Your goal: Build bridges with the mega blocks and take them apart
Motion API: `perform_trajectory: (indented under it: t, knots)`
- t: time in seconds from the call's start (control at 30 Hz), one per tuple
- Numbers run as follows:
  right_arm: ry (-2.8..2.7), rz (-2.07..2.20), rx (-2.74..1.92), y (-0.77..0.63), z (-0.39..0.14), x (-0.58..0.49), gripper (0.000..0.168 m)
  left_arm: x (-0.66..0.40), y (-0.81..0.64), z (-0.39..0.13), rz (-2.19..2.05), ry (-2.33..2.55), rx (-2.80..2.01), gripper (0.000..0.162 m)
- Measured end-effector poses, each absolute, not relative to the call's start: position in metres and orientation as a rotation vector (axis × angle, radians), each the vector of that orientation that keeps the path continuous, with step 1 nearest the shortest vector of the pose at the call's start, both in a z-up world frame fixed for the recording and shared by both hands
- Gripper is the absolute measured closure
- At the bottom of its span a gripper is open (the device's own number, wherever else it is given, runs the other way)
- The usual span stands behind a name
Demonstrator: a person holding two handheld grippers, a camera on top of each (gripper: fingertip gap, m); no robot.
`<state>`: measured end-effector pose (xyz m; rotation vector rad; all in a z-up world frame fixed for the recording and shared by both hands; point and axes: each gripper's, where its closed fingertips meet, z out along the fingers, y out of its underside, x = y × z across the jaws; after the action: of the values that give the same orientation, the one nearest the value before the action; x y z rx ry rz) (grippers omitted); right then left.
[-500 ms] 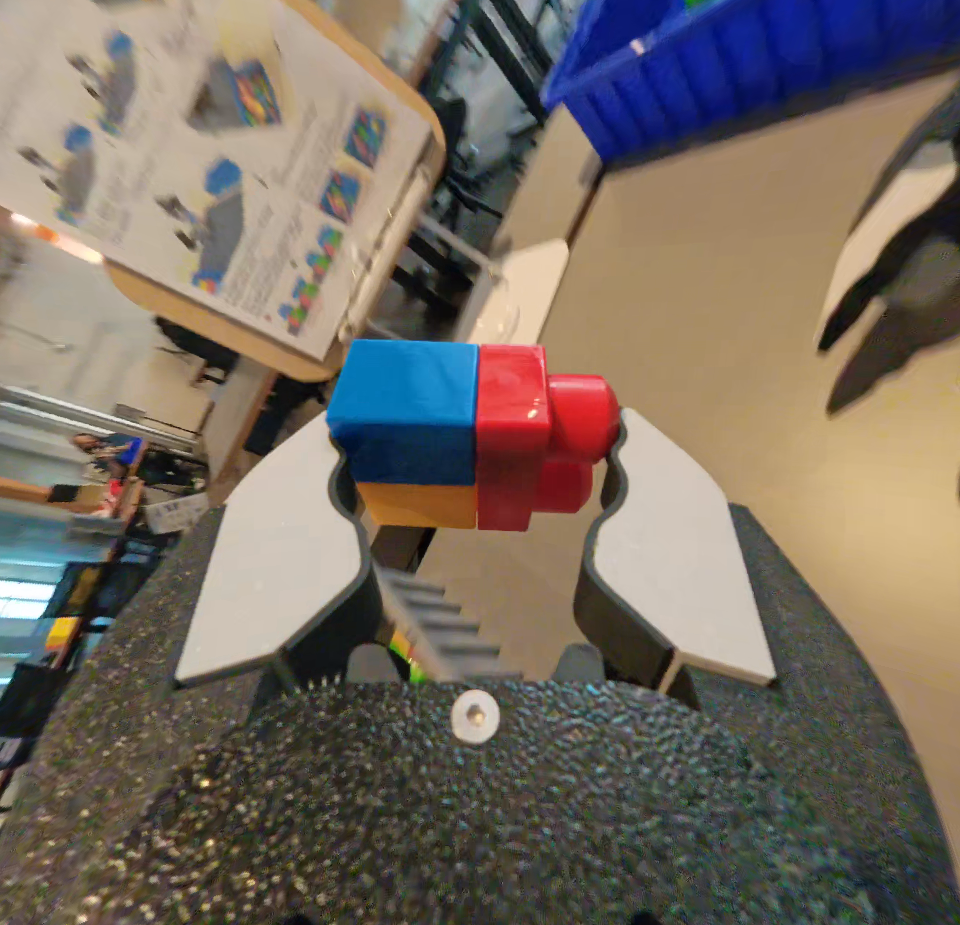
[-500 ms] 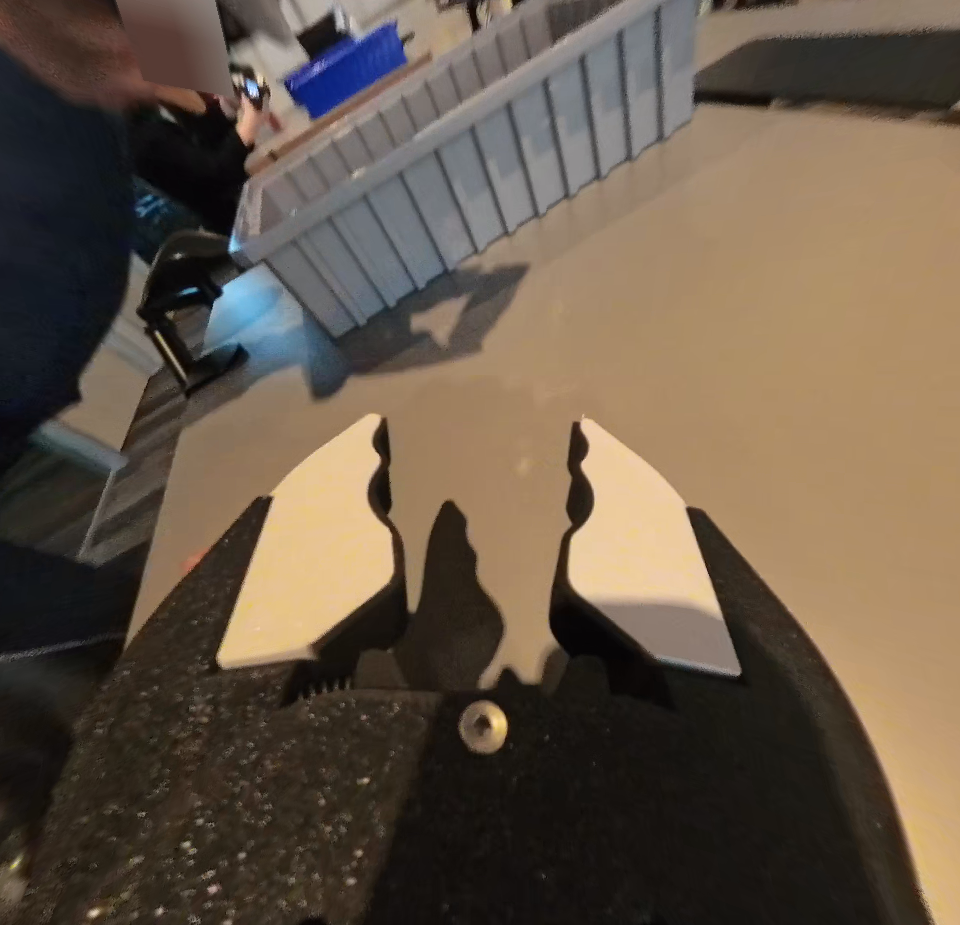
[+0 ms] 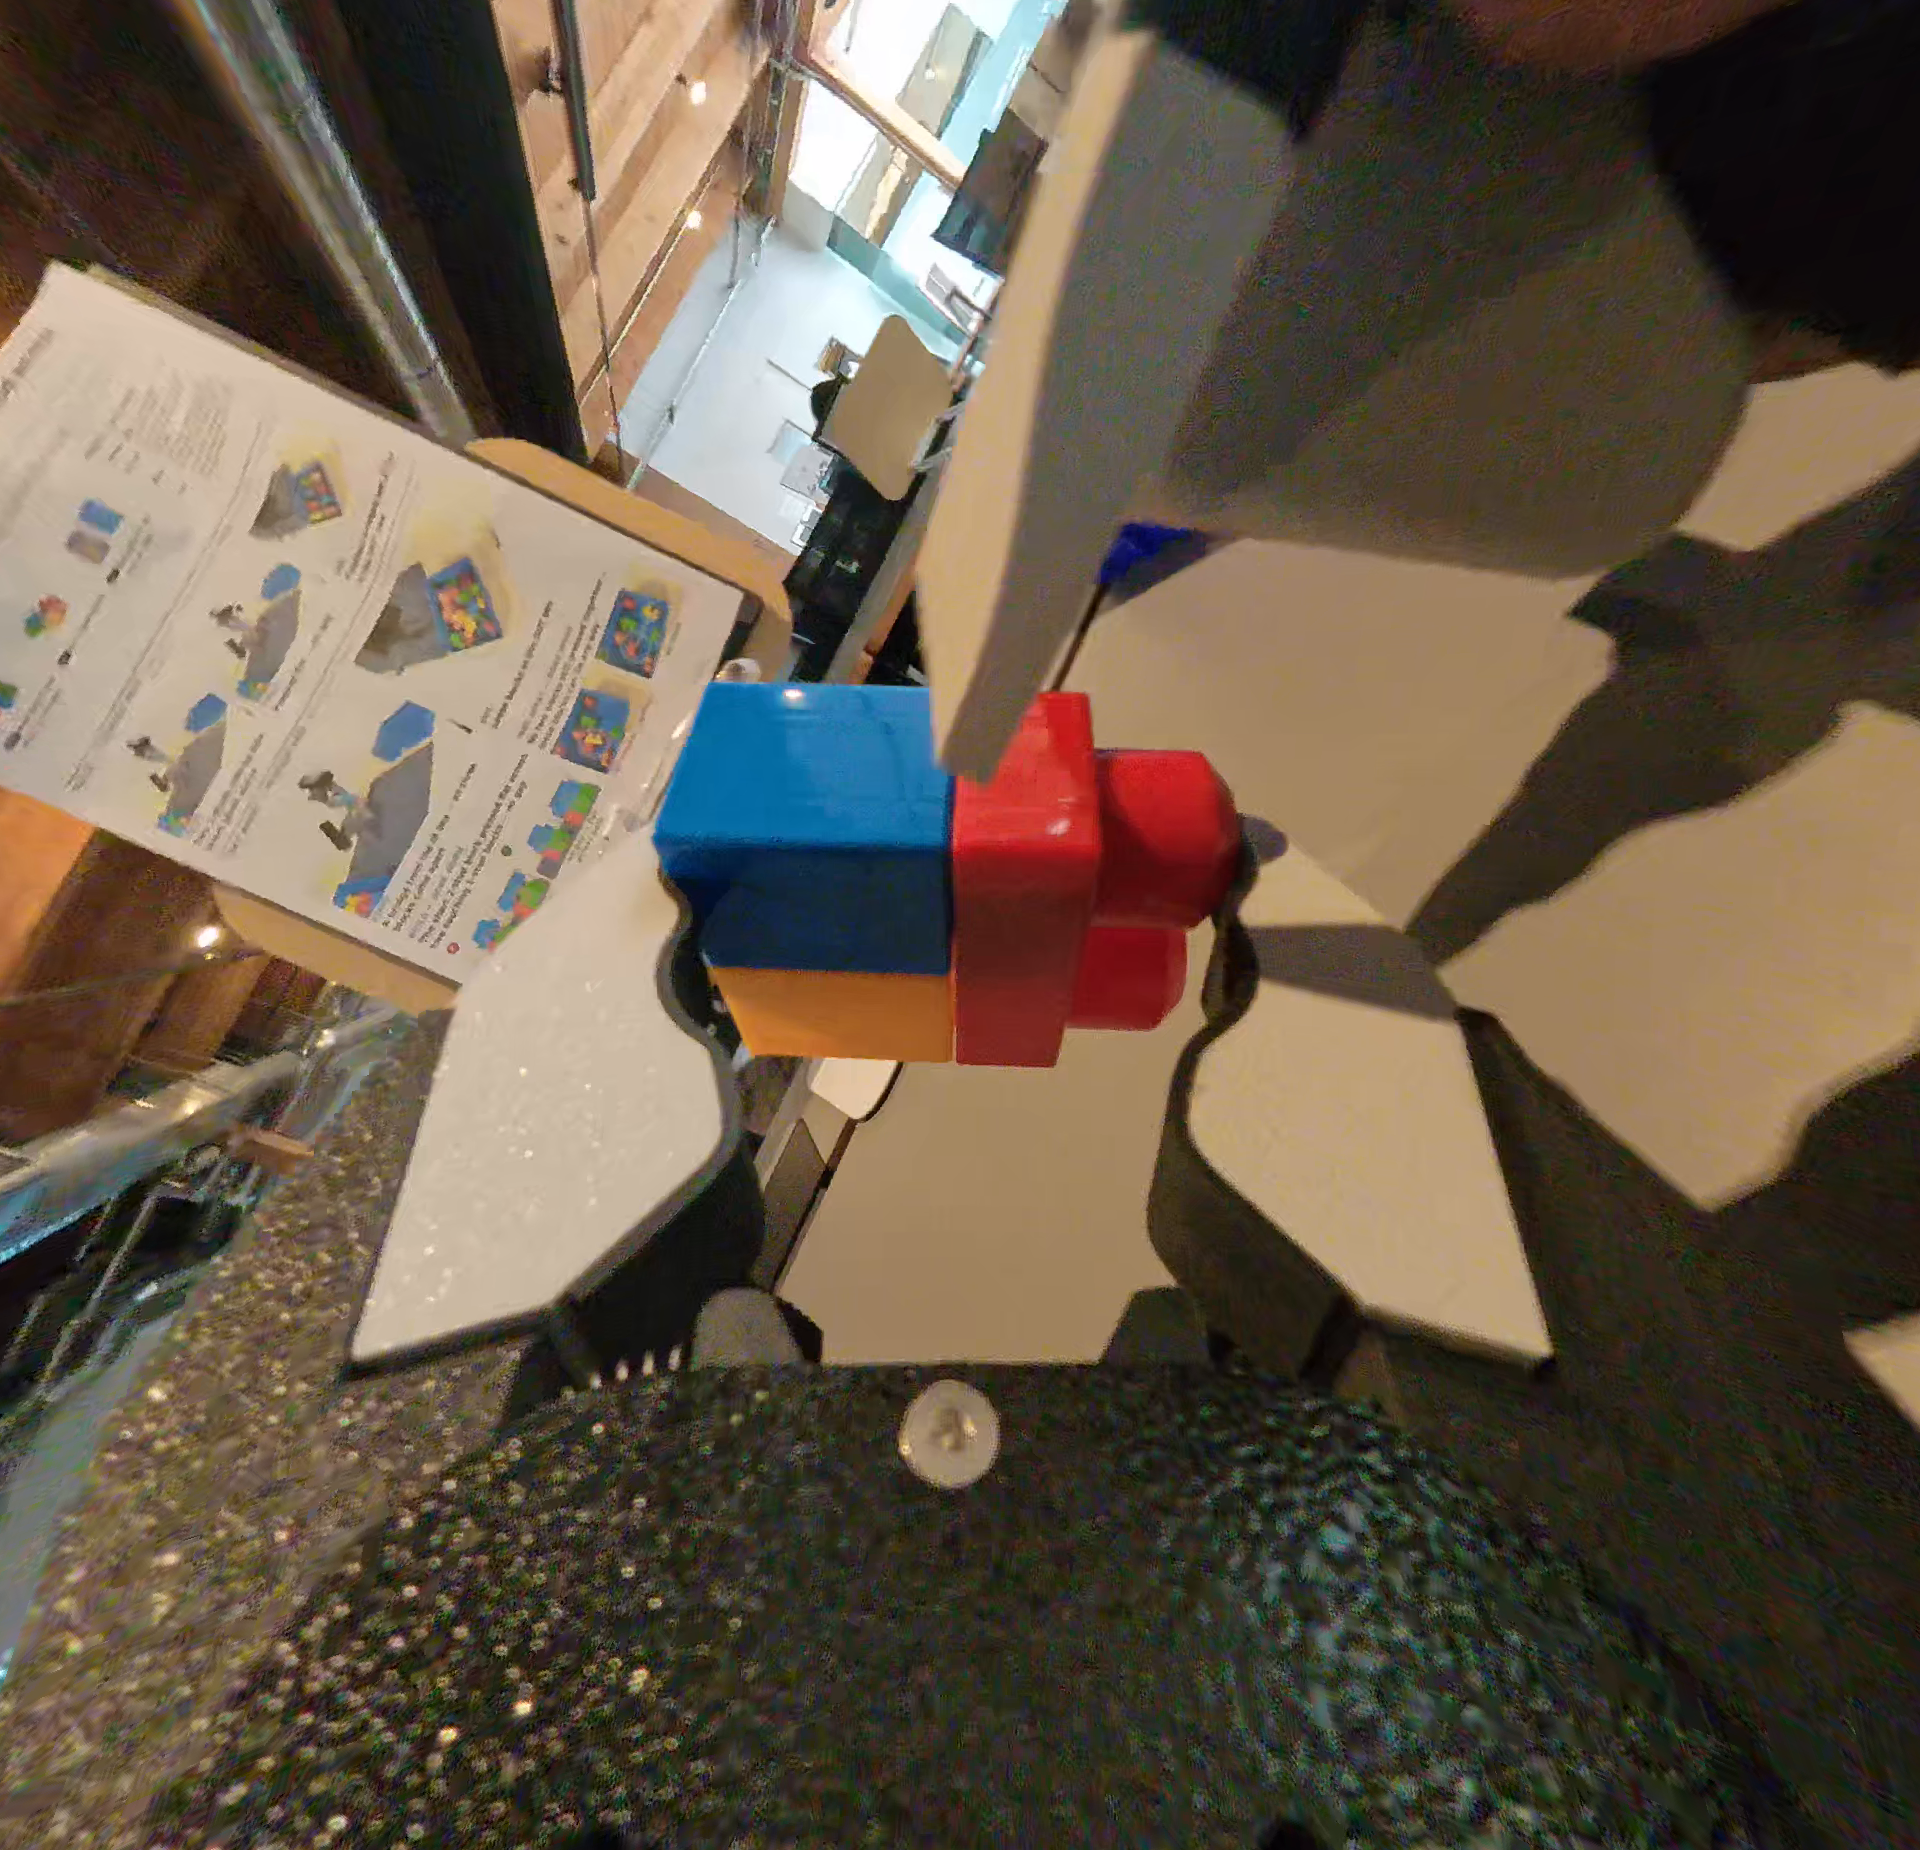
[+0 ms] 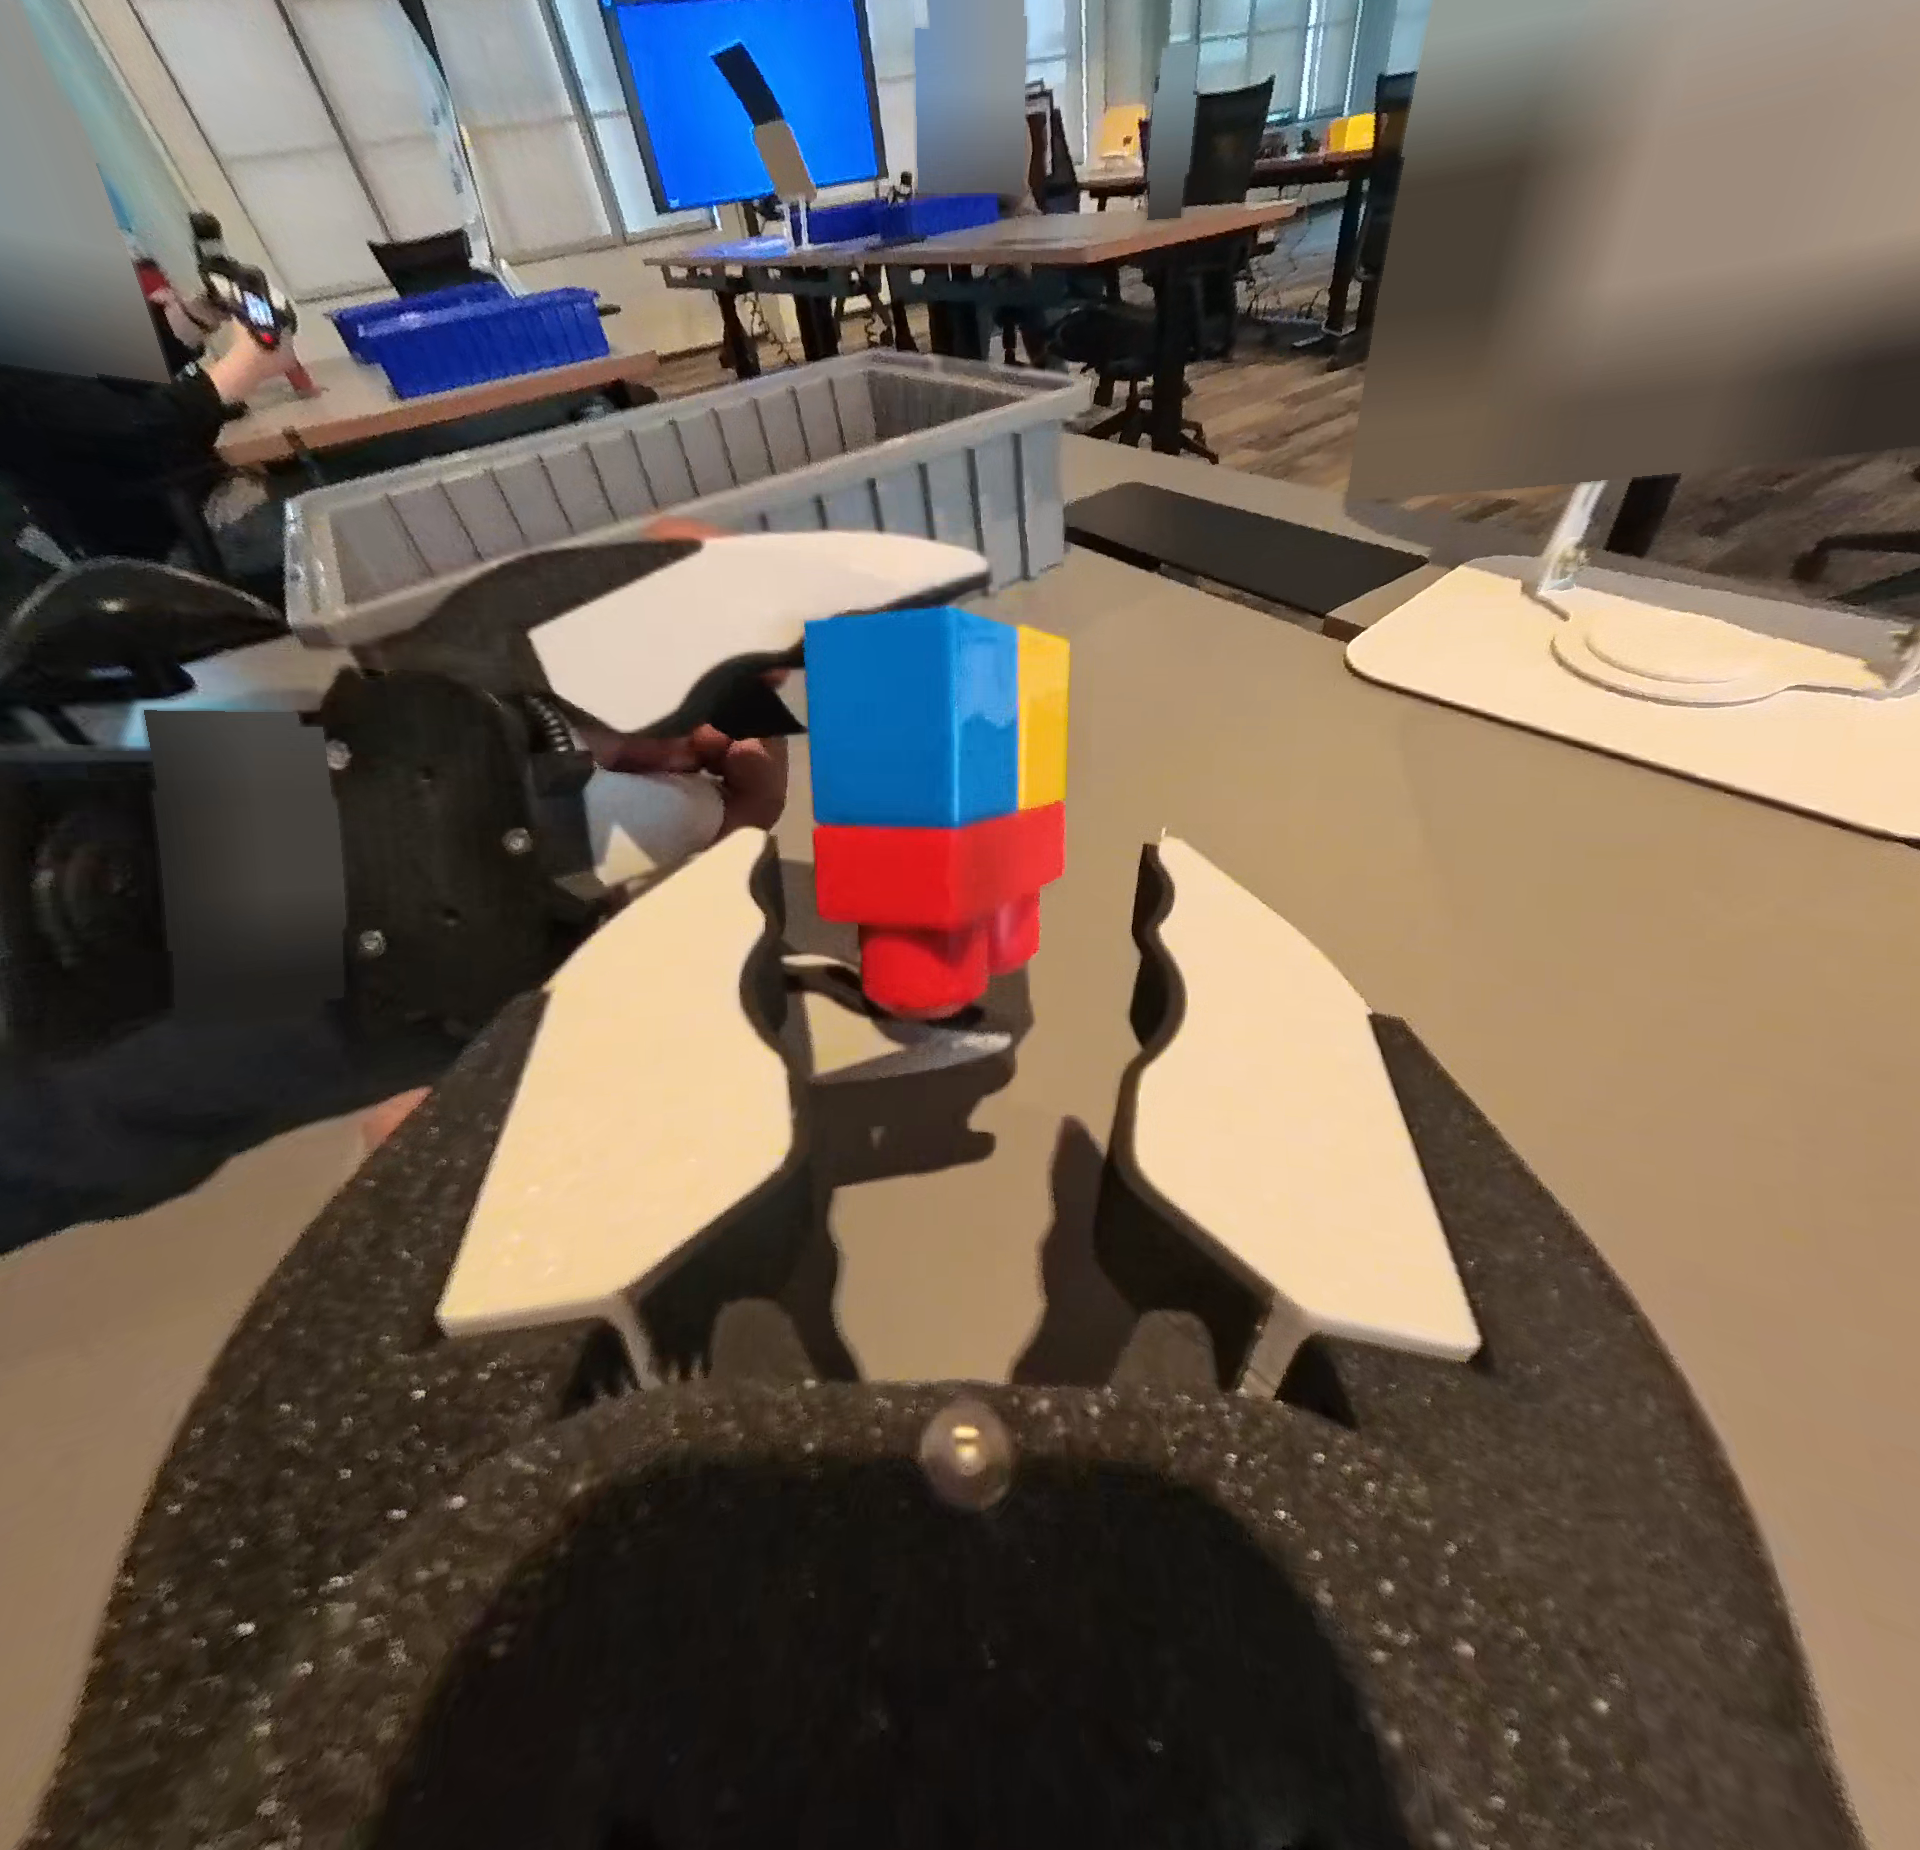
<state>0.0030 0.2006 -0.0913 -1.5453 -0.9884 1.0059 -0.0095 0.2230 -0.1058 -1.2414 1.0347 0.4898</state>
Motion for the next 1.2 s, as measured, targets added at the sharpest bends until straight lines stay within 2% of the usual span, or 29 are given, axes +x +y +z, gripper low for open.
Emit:
perform_trajectory:
  t: [0.23,0.4,0.63,0.83,0.97,1.2]
  knots:
    - [-1.049,0.942,-1.581,0.199,-0.108,-0.009,0.105,0.003,0.218,-0.114,0.511,1.107,-1.218,0.069]
    - [-1.083,0.954,-1.595,0.195,-0.115,-0.013,0.128,0.005,0.218,-0.119,0.497,1.125,-1.244,0.069]
    - [-1.010,1.033,-1.646,0.208,-0.113,-0.001,0.131,-0.002,0.209,-0.129,0.338,1.214,-1.294,0.068]
    - [-0.812,1.500,-1.520,0.207,-0.082,0.013,0.131,-0.014,0.198,-0.105,-0.368,0.885,-1.467,0.070]
    - [-0.798,1.723,-1.403,0.194,-0.069,0.014,0.131,-0.016,0.193,-0.075,-1.008,0.525,-1.445,0.084]
    - [-0.865,1.794,-1.324,0.177,-0.065,0.008,0.131,0.005,0.178,-0.089,-1.156,0.616,-1.477,0.100]
